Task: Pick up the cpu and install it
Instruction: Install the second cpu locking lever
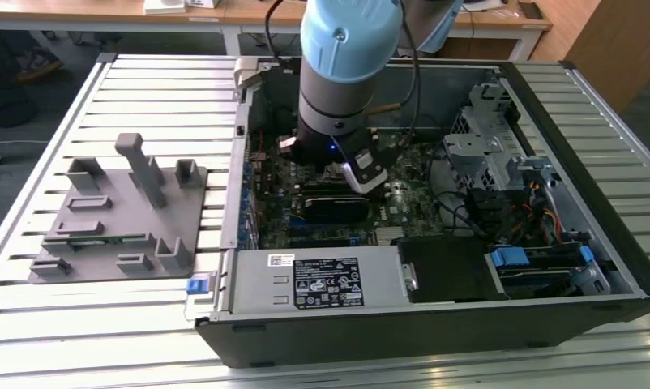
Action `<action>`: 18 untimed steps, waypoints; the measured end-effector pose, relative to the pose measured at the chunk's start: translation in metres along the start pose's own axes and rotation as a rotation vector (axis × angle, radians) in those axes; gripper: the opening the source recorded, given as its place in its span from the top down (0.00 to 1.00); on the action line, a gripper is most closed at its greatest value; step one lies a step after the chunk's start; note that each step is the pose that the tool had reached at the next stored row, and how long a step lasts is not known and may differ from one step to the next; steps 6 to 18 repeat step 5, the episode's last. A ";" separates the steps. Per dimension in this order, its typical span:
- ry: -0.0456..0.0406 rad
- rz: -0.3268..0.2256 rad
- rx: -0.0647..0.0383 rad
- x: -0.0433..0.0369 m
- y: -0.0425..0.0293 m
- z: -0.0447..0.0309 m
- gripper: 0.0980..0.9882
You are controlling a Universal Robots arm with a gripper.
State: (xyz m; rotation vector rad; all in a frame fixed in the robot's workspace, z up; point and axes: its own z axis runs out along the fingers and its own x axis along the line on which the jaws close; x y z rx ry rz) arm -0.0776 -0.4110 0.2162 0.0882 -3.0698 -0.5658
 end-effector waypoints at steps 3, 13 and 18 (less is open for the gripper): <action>-0.0001 0.000 -0.004 0.0000 0.0011 -0.0030 0.99; -0.0004 0.000 -0.008 0.0000 0.0011 -0.0030 0.99; -0.0004 0.000 -0.008 0.0000 0.0011 -0.0030 0.99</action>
